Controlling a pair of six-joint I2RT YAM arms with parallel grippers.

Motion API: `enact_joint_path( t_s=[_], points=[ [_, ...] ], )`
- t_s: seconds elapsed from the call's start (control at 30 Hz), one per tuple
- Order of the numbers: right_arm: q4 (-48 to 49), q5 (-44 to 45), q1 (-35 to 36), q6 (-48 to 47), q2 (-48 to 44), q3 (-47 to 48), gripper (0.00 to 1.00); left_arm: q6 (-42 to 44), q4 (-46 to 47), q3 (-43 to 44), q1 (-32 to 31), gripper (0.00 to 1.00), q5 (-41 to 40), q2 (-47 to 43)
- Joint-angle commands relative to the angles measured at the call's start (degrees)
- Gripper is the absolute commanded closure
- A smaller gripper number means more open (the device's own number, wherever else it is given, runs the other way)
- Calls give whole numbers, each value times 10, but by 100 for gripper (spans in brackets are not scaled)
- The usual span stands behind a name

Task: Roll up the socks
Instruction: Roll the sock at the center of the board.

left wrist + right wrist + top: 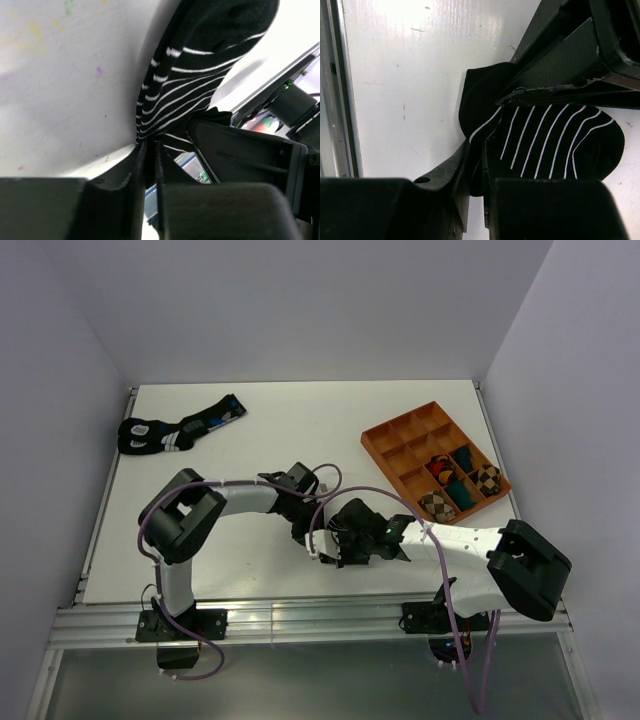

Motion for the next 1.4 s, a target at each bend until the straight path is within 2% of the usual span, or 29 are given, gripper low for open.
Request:
enact_joint_path(
  t_s=[0.0, 0.1, 0.3, 0.57, 0.77, 1.07, 1.3, 1.37],
  points=[
    [-16, -10, 1, 1, -9, -4, 86, -31, 61, -29, 3, 81, -42, -52],
    [-13, -12, -3, -2, -13, -13, 87, -54, 117, -58, 11, 74, -52, -88],
    [-28, -17, -5, -2, -8, -8, 88, -46, 177, -86, 27, 69, -96, -125],
    [-28, -19, -6, -1, 1, -2, 88, 44, 197, -52, 32, 67, -141, -73],
    [-30, -20, -5, -1, 2, 0, 88, 119, 207, -47, 37, 63, -143, -44],
    [-42, -18, -6, -2, 24, 14, 88, 147, 270, -64, 36, 62, -115, 0],
    [-42, -16, -5, 1, 30, 19, 88, 175, 239, -33, 30, 64, -116, 38],
    [-42, -14, -5, 2, 32, 19, 88, 175, 237, -29, 29, 67, -115, 44]
  ],
)
